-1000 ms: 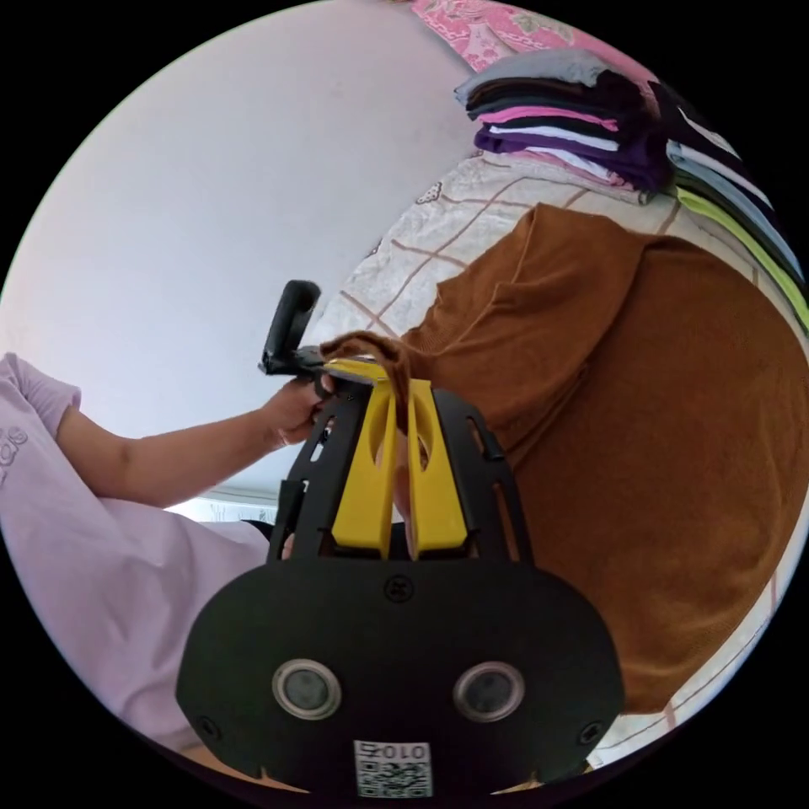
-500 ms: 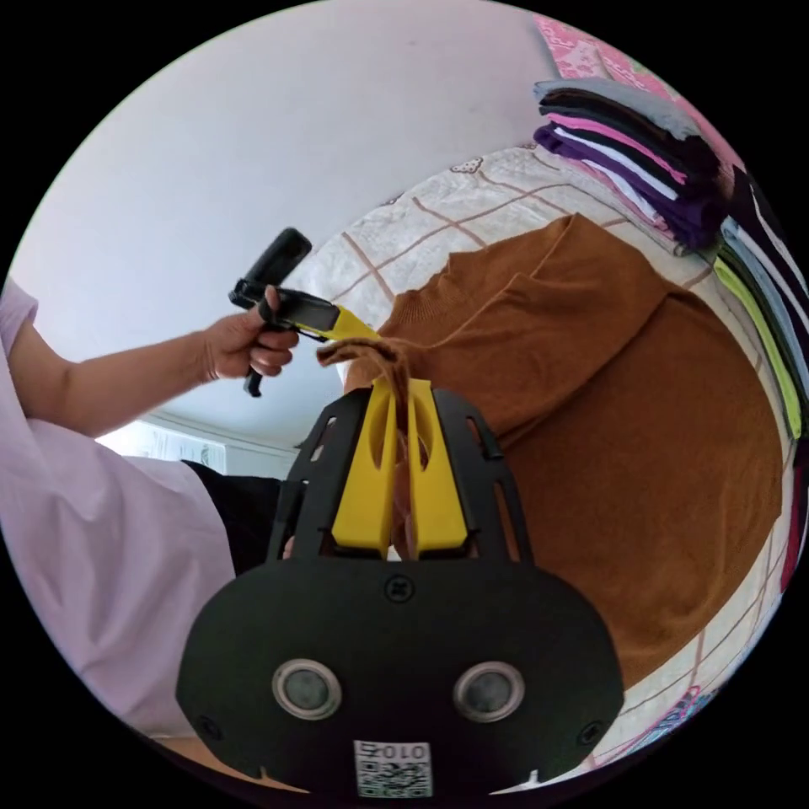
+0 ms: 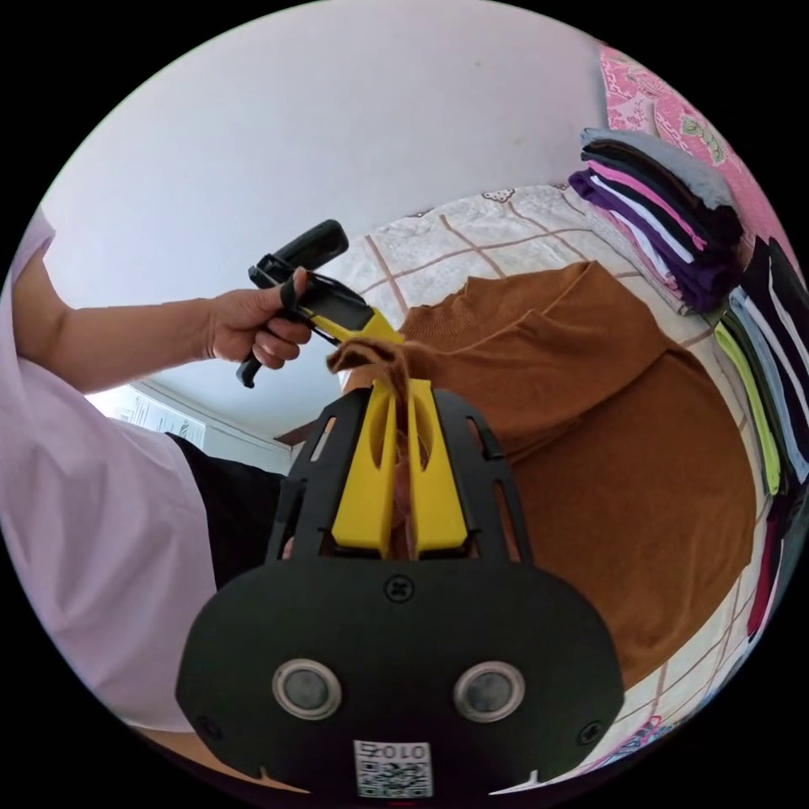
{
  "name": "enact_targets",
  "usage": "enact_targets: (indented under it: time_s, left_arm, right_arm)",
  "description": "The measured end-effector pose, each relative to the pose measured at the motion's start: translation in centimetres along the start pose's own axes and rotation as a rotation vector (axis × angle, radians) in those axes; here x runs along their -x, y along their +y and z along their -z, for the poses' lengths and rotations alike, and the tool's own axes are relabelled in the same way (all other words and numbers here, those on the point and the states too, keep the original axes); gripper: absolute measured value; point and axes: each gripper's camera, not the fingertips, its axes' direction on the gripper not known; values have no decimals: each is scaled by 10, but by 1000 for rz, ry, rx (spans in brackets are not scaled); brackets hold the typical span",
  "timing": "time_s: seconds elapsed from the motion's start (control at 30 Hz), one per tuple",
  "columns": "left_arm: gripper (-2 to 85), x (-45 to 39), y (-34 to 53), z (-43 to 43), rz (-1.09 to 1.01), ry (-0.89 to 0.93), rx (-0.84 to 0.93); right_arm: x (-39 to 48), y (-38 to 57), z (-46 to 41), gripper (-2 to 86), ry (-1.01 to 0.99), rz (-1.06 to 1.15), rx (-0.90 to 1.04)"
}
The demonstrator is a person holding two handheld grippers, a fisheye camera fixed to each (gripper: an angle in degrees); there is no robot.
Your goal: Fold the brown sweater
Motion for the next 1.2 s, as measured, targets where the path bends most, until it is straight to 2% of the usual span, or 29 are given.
enact_targets:
  time_s: [0.23,0.33,0.5,0.67,0.97,1.07,1.2]
  left_arm:
    - [65,4,-9,-15,38,-58,79]
    - [34,1,-13,-16,13,-85,70]
    - [14,-6,-24,-5,14,-69,0]
    - [9,-9,-41,11,47,-4,-110]
    - [5,-21,-64,15,18,4,-106]
    - [5,-19,-66,16,21,-3,-107]
    - [4,-16,-68,15,20,-7,-99]
  right_arm:
    - [20,-3,-32,42,49,65,61]
    - [22,-1,-42,52,82,18,107]
    - [23,24,-47,85,82,-67,71]
    - [57,35,-91,107,188,107,179]
    - [96,31,-164,114,373,423,330]
    - [101,36,-176,101,393,472,353]
    - [97,31,-171,63,327,395,347]
